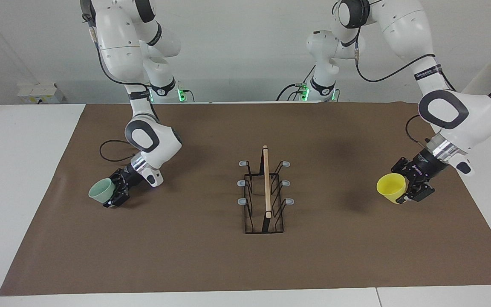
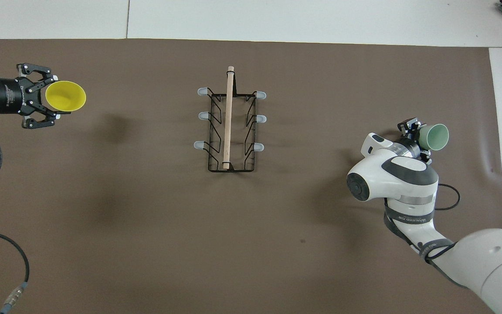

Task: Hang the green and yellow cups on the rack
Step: 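Lift the yellow cup with the left gripper while the right gripper lifts the green cup, then hang the yellow cup on a rack peg with the left gripper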

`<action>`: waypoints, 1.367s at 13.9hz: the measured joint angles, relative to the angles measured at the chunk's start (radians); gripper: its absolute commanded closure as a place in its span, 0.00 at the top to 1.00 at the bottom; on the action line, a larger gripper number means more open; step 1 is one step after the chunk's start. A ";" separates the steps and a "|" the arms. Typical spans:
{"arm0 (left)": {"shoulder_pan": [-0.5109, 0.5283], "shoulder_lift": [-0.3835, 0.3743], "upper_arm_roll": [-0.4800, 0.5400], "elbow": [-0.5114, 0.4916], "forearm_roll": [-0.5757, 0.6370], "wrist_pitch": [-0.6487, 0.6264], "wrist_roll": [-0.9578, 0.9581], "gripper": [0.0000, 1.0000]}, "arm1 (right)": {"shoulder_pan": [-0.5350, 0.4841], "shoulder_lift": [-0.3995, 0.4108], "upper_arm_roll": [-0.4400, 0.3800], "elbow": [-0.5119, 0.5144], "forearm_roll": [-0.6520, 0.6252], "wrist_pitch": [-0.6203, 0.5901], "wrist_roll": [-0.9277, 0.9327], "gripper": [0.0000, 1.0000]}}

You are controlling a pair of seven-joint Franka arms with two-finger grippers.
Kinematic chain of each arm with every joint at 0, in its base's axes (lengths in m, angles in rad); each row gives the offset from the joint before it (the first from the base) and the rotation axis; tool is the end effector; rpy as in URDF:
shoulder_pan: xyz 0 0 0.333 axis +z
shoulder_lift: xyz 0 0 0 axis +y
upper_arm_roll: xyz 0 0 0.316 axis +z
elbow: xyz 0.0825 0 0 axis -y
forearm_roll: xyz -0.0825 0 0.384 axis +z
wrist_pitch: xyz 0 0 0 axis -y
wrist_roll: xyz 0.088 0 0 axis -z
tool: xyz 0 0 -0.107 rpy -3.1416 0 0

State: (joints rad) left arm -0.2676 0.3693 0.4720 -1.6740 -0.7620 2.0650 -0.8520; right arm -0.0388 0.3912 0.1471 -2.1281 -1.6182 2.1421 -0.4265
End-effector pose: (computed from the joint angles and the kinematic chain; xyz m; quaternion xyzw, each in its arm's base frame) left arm 0.6630 0.0660 0.4221 0.7483 0.6110 -0.0457 0.2541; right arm 0.5674 0.0189 0.2237 0.5393 0.6631 -0.1956 0.4808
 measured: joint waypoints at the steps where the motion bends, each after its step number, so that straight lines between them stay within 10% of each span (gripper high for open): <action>1: 0.000 -0.003 -0.004 0.015 0.058 0.000 0.000 0.00 | 0.002 -0.013 0.002 0.004 0.055 0.006 -0.002 0.00; 19: 0.012 -0.191 -0.412 -0.007 0.912 0.011 -0.109 0.00 | 0.021 -0.322 0.158 0.077 1.028 0.070 -0.218 0.00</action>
State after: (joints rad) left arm -0.2555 0.1788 0.0603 -1.6811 0.1502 2.0758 -0.9609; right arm -0.0180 0.0695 0.3055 -2.0515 -0.5903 2.2120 -0.6445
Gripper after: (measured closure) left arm 0.295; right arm 0.348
